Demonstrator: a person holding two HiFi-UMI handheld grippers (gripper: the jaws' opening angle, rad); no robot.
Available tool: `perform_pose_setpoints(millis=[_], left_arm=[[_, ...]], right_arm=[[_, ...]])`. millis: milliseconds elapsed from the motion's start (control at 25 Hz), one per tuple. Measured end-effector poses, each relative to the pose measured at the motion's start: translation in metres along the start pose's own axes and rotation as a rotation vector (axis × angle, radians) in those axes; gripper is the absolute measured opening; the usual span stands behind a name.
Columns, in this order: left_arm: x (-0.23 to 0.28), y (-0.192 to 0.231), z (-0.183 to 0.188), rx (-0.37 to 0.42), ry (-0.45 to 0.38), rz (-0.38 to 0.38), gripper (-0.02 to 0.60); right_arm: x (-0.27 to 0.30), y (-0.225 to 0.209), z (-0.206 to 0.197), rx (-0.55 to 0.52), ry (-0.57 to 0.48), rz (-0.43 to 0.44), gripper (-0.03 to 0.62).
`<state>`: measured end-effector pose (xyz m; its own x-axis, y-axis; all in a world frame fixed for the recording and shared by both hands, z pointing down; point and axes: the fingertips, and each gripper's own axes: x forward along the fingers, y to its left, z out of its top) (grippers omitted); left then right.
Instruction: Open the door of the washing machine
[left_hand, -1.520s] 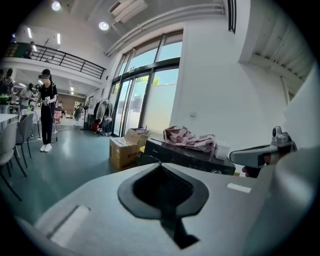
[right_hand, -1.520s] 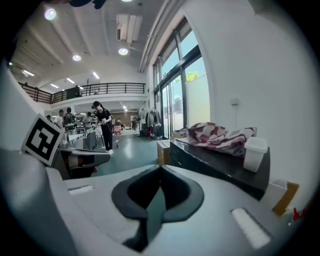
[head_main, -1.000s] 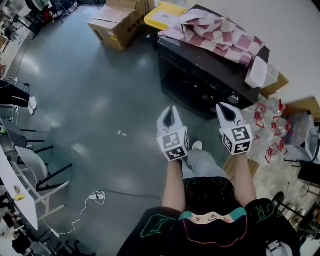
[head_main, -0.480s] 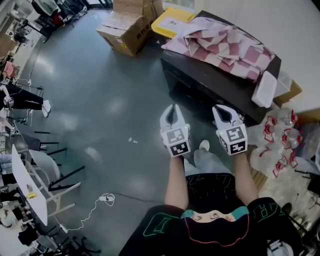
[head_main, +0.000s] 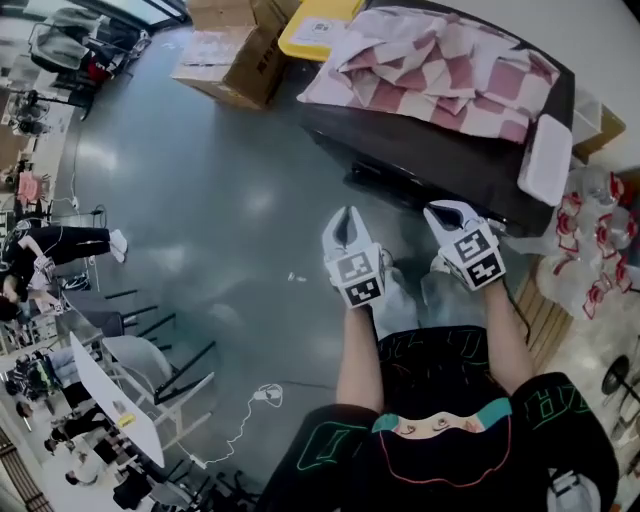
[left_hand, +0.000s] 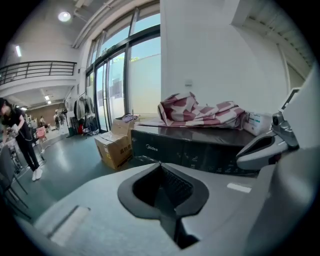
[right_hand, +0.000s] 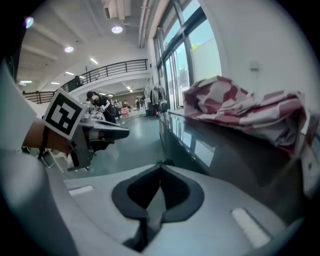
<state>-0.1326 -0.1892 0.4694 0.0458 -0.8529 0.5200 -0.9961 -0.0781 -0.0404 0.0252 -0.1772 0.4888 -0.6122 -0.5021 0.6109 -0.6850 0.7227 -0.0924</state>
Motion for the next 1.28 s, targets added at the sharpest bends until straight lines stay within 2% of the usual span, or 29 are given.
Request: perform_pose_setpoints(millis=[80,200,440,480,520,560,640,760,880,960,1160,1280], left_arm=[[0.02,-0.003,-0.002,0.063,0.019,-0.047,0.011],[0.052,-0.006,-0.023,0.141,0.078,-0.14,0.011],[0.114,0.005,-0.073,0.266,0.176,-0.286,0.012],[0.121,0.008,-0.08,0.305,0.185,-0.3,0.012],[0.129,0.01,-0.086,0.353,0.187,-0.311,0.012],[0.136,0.013,-0.091,0.407,0.187,-0.322,0.014],[0.151,0.015,-0.103,0.503,0.195,-0.361,0.023],[0.172,0.014,-0.126,0.598,0.249,-0.448,0.121],[0.188,0.015,-0.143,0.712,0.282,-0.492,0.144],[0.197,0.014,-0.149,0.757,0.293,-0.522,0.149],[0.204,0.009,-0.156,0.831,0.276,-0.65,0.152],[0.208,0.005,-0.165,0.916,0.272,-0.693,0.166]], right_arm=[[0.011,-0.003,-0.011,0.031,0.044,0.005,0.003],[0.025,-0.007,-0.029,0.059,0.092,-0.058,0.003],[0.058,-0.014,-0.044,-0.002,0.18,-0.207,0.005],[0.064,-0.013,-0.047,-0.005,0.195,-0.219,0.038],[0.07,-0.011,-0.049,-0.008,0.214,-0.223,0.094],[0.077,-0.008,-0.052,-0.016,0.234,-0.222,0.11],[0.087,-0.007,-0.057,-0.045,0.282,-0.228,0.112],[0.096,-0.006,-0.063,-0.094,0.348,-0.24,0.144],[0.102,-0.004,-0.068,-0.143,0.391,-0.252,0.15],[0.104,-0.006,-0.07,-0.169,0.409,-0.268,0.179],[0.116,-0.006,-0.076,-0.234,0.459,-0.285,0.184],[0.118,-0.006,-0.079,-0.277,0.48,-0.3,0.184]])
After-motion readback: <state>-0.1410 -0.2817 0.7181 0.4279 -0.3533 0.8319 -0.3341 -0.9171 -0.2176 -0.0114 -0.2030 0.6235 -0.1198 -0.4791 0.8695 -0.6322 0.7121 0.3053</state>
